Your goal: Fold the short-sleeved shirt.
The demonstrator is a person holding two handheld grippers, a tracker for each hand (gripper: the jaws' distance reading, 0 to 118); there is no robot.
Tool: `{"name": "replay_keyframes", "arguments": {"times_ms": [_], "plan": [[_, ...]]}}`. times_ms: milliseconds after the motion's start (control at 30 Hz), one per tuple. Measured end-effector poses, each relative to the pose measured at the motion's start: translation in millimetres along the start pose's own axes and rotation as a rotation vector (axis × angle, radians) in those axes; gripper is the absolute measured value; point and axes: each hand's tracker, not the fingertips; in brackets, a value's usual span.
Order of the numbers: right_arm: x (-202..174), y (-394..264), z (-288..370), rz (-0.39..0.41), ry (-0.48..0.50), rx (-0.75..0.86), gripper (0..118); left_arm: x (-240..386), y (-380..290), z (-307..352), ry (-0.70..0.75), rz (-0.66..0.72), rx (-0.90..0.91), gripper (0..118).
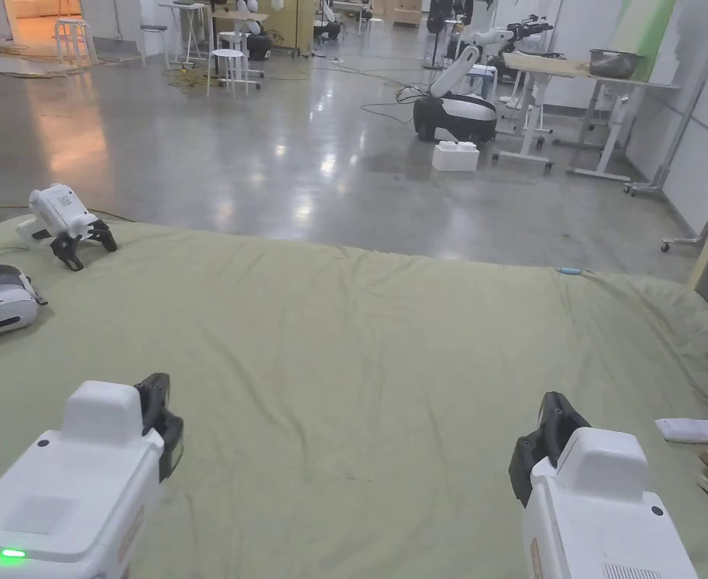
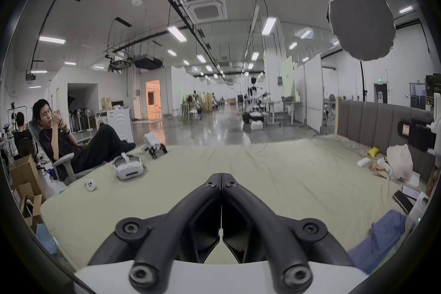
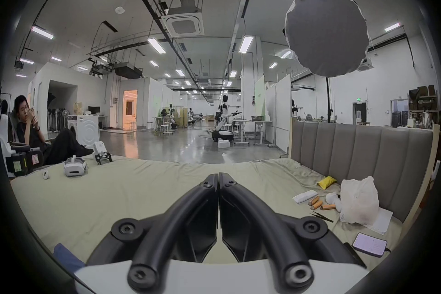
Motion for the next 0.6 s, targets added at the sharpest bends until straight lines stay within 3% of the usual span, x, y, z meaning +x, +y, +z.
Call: {"name": "replay_keyframes", "arguments": {"times_ms": [333, 467, 500, 533, 600], "plan": [[5.5, -18.8, -8.5, 0.059, 0.045, -0.103, 0, -122.4, -77.8, -13.4, -0.129, 0.169, -0.457, 3], [4.6, -28.7, -12.1, 0.047, 0.095, -0.169, 0, -162.0, -118.9, -24.7, -0.212, 0.312, -0.629, 35], [4.6, -28.9, -12.8, 0.048, 0.095, -0.18, 0, -168.9, -128.5, -28.9, -0.233, 0.34, -0.677, 49], [-0.3, -29.9, -13.0, 0.031, 0.17, -0.148, 0, -173.6, -136.2, -32.0, -0.248, 0.361, -0.701, 59], [0.7, -32.4, -11.2, 0.036, 0.158, -0.17, 0, -177.2, -153.1, -36.3, -0.331, 0.435, -0.769, 73]]}}
